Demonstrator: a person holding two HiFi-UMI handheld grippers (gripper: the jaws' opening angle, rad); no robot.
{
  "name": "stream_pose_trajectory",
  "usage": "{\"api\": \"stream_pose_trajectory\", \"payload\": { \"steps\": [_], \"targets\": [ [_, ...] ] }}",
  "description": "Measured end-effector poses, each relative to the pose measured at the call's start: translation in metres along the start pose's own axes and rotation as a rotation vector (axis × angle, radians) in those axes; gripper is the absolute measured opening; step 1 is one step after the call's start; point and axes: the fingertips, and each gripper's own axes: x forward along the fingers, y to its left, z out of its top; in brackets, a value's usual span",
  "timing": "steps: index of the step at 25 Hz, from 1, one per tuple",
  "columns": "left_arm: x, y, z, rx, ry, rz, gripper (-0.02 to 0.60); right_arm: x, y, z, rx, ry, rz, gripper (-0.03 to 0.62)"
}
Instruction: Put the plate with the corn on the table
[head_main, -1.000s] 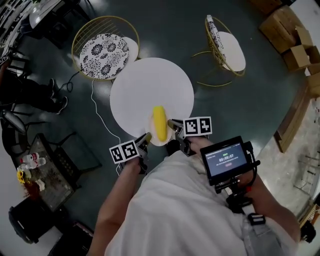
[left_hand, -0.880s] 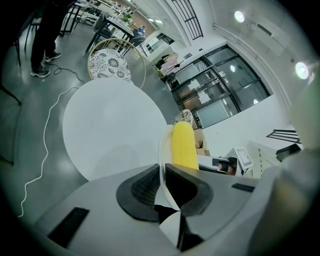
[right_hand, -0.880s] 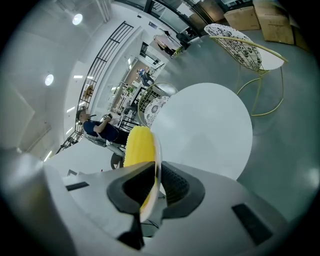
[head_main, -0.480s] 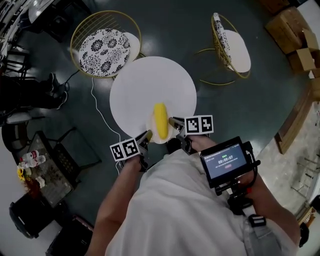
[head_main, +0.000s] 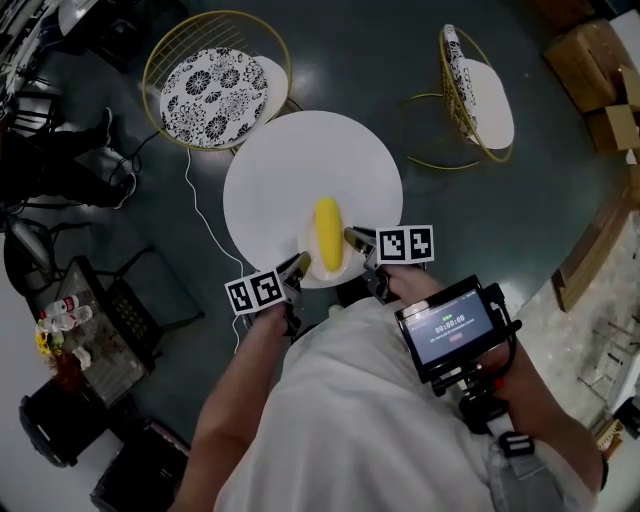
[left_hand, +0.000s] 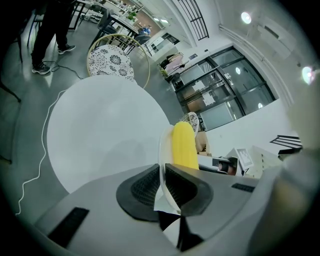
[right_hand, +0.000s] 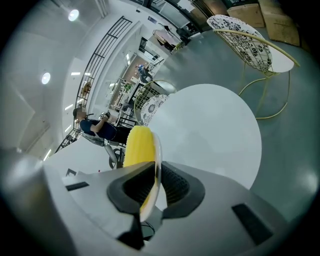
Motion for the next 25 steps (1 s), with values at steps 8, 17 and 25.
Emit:
{"api": "stream_pose_trajectory", "payload": {
  "steps": [8,17,25],
  "targets": [
    [0.018,0.007,0.023,-0.011,0.004,0.007,0.038,0.018,-0.012,0.024,0.007,0.008,-0.005,0.049],
    [0.035,0.026,0.041,-0.017,0.014,0.030,0.038,0.044,-0.025,0.038,0.008,0.026,-0.011,0.049],
    [0.053,0.047,0.061,-0.017,0.024,0.058,0.038,0.071,-0.039,0.053,0.012,0.026,-0.003,0.049]
  ]
}}
